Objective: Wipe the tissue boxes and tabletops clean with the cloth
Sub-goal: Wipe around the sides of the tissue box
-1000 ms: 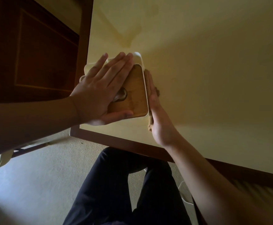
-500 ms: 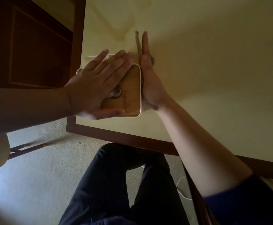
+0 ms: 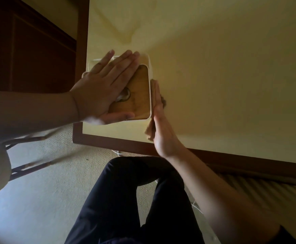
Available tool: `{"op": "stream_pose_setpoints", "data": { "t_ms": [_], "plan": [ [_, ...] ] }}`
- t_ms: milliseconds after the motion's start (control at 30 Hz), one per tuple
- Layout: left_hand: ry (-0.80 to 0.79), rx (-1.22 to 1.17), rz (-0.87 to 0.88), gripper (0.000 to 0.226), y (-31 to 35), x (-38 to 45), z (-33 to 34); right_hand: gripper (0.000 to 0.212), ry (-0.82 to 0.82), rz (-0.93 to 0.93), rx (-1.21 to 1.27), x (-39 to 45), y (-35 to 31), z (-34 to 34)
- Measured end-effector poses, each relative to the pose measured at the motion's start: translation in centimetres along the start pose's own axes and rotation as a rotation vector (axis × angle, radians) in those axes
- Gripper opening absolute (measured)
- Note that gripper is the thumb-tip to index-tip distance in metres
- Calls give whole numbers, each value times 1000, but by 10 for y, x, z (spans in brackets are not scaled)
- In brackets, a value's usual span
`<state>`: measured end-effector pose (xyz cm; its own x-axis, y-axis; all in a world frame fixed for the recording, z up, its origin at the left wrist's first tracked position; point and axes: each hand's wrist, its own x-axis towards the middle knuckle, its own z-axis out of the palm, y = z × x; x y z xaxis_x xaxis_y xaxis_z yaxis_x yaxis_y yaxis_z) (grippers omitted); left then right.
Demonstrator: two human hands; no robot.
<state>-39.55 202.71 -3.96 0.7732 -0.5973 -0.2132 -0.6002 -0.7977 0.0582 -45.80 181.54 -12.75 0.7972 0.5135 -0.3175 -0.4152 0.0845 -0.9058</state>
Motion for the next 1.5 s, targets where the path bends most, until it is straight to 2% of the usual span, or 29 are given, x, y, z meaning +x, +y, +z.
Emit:
{"op": "stream_pose_setpoints", "data": {
  "t_ms": [200, 300, 567, 733, 900, 1000, 1100, 1233, 1333, 1500],
  "plan": [
    [-2, -3, 5, 115, 0, -1, 0, 71, 28, -74, -93, 88, -34, -13],
    [-1, -21, 4, 116, 1, 1, 0, 68, 14, -178, -84, 103, -39, -15],
    [-7, -9, 0, 117, 1, 0, 0, 75, 1, -130, -19, 12, -7, 1],
    [0, -12, 1, 117, 1, 1, 0, 64, -2, -21, 20, -21, 0, 5],
    [-3, -28, -4, 117, 3, 1, -1, 69, 34, -99, -70, 45, -25, -3],
    [6, -35, -2, 117, 4, 1, -2, 57, 26, -138, -142, 86, -43, -12],
    [2, -27, -6, 117, 4, 0, -1, 67, 31, -150, -197, 102, -45, -19],
    [-1, -34, -11, 118, 3, 0, -1, 60, 20, -172, -77, 81, -33, -10],
    [2, -26, -5, 117, 3, -1, -1, 54, 11, -170, -23, 32, -15, -3],
    [4, -18, -3, 118, 1, -1, 1, 59, 19, -48, 28, -31, 0, 9]
  ]
}}
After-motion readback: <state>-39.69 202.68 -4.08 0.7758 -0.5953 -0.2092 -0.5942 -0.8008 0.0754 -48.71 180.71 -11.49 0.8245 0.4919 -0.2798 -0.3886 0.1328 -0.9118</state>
